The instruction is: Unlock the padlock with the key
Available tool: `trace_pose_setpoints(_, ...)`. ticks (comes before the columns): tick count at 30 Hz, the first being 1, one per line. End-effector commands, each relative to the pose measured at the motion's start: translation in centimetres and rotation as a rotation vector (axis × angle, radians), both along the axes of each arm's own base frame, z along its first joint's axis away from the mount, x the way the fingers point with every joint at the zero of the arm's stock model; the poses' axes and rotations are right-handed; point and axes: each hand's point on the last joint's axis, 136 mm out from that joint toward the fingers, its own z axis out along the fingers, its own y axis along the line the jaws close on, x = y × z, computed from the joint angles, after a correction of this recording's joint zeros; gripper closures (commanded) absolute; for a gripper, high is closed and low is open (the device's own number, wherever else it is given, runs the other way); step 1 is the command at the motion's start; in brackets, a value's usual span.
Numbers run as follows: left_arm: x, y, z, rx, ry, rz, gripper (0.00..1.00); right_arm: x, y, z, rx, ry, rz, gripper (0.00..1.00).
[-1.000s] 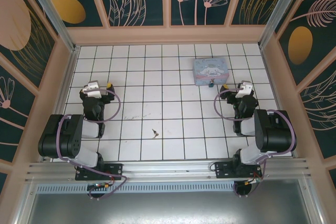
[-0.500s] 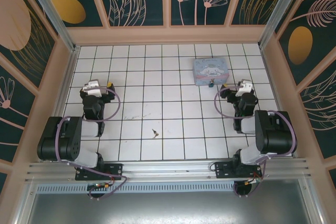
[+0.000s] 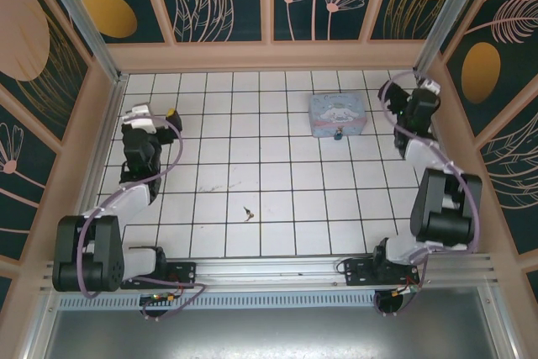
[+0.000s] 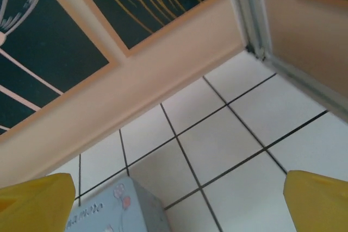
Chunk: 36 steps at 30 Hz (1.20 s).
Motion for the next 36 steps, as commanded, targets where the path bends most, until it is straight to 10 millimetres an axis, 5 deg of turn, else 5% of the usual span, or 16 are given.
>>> trace_pose_setpoints(1, 0.1, -0.7, 1.9, -0.146, 0.001, -0.031, 0.01, 1.9, 1.9, -4.9, 0.184, 0.21, 0.118, 0.01)
trace_pose_setpoints(8, 2.3, -2.6, 3.0, -0.348, 0.131, -0.094, 0.01, 6.3, 3.1, -9.0, 0.318, 0.297, 0.198, 0.1)
trace_pose_setpoints(15, 4.0, -5.3, 1.0, -0.448, 0.261, -0.188, 0.01, 6.8, 7.6, -11.3, 0.338, 0.334, 0.284, 0.17)
trace_pose_setpoints(23, 4.6, -10.0, -1.3, -0.437, 0.367, -0.279, 0.01, 4.4, 14.3, -12.1, 0.276, 0.36, 0.417, 0.31)
trace_pose_setpoints(36, 3.2, -16.2, -5.5, -0.482, 0.471, -0.387, 0.01, -3.1, 28.0, -10.9, 0.3, 0.356, 0.59, 0.33)
